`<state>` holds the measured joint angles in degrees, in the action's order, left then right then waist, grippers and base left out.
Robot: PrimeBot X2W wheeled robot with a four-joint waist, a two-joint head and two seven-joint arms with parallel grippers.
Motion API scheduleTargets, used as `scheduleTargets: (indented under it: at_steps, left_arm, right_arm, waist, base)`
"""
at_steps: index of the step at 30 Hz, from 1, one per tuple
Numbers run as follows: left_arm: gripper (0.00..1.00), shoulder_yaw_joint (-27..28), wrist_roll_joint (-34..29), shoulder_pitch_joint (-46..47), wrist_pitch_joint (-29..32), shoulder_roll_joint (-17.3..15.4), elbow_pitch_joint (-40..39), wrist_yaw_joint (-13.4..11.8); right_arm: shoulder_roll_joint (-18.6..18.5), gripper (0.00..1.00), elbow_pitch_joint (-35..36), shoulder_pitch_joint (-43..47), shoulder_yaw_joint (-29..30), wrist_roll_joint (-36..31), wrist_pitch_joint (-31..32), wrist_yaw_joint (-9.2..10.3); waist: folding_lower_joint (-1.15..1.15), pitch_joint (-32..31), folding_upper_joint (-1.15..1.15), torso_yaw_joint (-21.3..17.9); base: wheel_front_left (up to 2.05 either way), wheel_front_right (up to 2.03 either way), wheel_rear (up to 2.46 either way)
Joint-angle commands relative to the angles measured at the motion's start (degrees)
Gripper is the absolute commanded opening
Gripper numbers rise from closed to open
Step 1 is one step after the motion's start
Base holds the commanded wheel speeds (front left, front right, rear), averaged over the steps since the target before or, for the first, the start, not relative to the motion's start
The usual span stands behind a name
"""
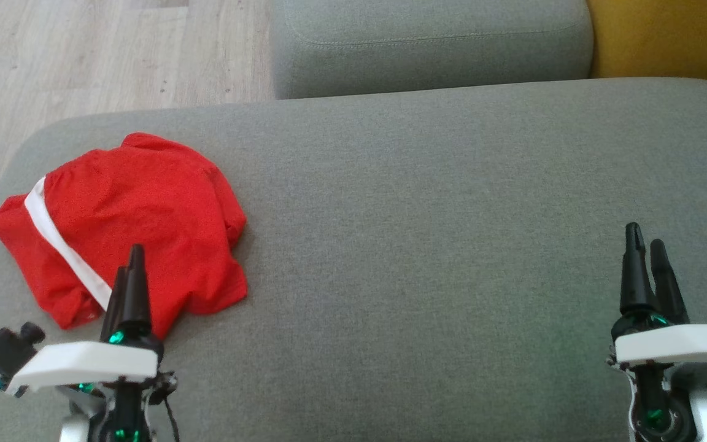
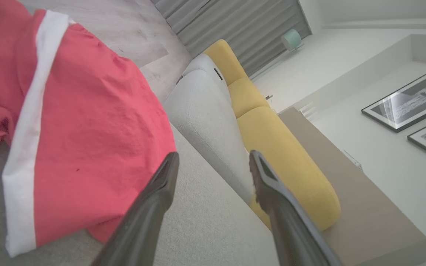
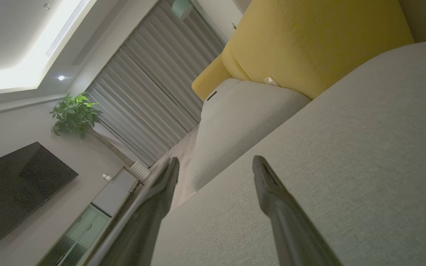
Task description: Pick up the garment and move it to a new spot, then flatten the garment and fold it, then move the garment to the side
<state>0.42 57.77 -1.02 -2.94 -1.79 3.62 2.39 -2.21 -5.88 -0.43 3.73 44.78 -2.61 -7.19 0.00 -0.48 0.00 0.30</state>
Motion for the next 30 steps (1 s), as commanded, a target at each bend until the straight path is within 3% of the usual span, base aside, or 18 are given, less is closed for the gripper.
scheduleTargets:
  at_steps: [1,10,17,30]
  left_arm:
    - [1.00,0.2,-2.5,1.7,-0.6,-0.7,-2.8,-0.4]
    - [1.00,-3.8,-14.4,1.2,-2.1,-0.8,-3.8,-2.0]
    - [1.00,-8.1,-22.1,1.4,-3.3,-2.8,-3.9,-4.9]
    - [1.00,-19.4,-33.0,2.9,-5.5,-9.4,-4.0,-15.9]
  right_arm:
    - [-0.4,1.00,2.7,-1.5,-1.0,-2.6,-0.8,-0.18]
    - [-0.4,1.00,1.9,-1.0,-0.7,-10.7,-2.4,-0.20]
    - [-0.5,1.00,2.3,-0.9,-1.4,-16.6,-3.5,-0.21]
    - [-0.5,1.00,2.7,-0.4,-3.4,-26.7,-5.7,-0.23]
  waist:
    - [0.00,0.0,0.00,0.0]
    - [0.00,-0.2,0.00,0.1]
    - [0.00,-0.3,0.00,0.3]
    - [0.00,-0.8,0.00,0.0]
  base:
    - [0.00,0.00,0.00]
    - [0.00,0.00,0.00]
    - [0.00,0.00,0.00]
    - [0.00,0.00,0.00]
